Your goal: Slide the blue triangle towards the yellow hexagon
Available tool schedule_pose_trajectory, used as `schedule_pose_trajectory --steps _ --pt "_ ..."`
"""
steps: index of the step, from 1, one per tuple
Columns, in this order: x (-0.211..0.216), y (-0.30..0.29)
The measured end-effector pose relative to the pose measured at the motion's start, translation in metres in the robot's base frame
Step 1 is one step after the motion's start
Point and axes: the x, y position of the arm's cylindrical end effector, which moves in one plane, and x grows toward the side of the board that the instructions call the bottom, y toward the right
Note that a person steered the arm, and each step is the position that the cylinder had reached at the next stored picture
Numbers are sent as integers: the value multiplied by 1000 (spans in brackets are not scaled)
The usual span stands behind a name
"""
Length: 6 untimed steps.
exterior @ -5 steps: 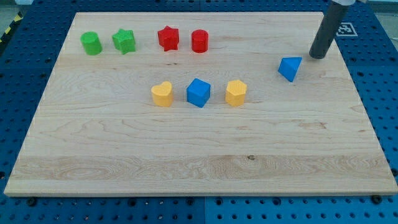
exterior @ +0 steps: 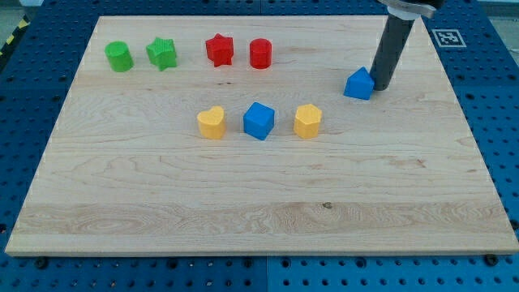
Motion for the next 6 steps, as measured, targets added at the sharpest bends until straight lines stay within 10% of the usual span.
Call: schedule_pose_trajectory --steps 6 --pt "8 -32"
